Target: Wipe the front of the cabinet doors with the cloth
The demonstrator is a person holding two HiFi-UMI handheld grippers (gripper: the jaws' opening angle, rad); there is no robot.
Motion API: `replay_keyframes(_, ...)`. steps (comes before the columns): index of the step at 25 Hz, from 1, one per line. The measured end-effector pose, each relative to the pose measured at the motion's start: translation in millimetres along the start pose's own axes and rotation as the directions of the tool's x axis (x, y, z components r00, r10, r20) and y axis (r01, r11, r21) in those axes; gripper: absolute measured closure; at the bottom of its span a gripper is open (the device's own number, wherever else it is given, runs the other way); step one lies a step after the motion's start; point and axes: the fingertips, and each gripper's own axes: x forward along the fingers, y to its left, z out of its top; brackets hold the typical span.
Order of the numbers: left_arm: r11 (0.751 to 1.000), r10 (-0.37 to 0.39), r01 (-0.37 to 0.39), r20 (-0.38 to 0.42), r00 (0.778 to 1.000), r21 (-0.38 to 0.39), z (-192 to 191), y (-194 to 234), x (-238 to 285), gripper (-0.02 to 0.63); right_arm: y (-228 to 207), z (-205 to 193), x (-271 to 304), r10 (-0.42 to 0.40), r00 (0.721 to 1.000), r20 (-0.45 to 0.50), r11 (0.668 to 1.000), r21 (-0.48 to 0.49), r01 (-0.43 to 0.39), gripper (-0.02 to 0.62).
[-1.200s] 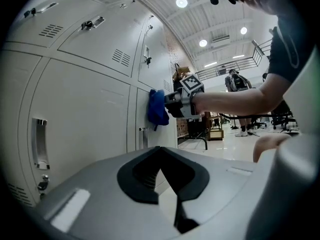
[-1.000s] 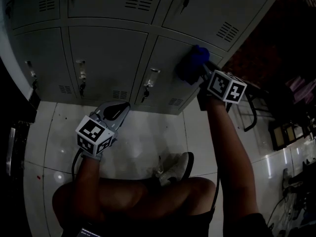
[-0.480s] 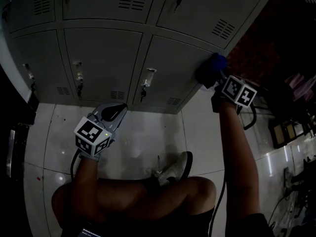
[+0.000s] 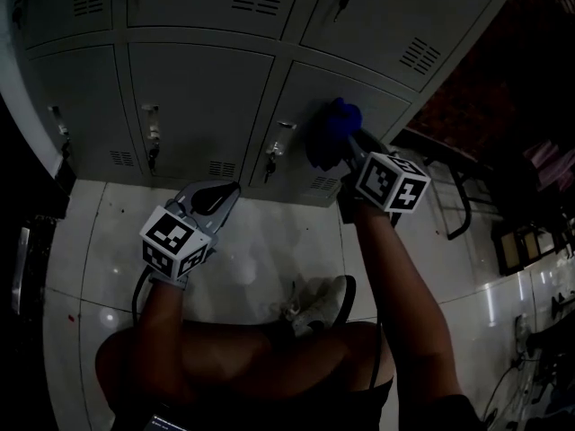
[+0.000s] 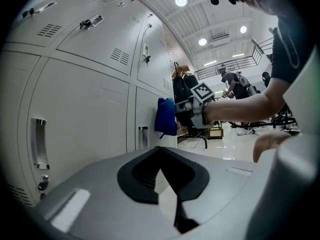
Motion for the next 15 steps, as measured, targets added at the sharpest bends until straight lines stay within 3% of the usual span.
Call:
replay_keyframes(7, 1.000, 0.006, -0.006, 0.020, 1.000, -0.010, 5, 3, -2, 0.606, 73, -26, 48, 0.107, 0.993, -0.047, 0.994, -0.011, -0.108, 0.518)
replay_keyframes(15, 1.000, 0.007, -0.006, 0.032, 0.999, -0.017, 7, 5, -4, 0.606, 76, -25, 74, 0.100, 0.994, -0.054, 0.995, -0.001, -0.100, 0.518)
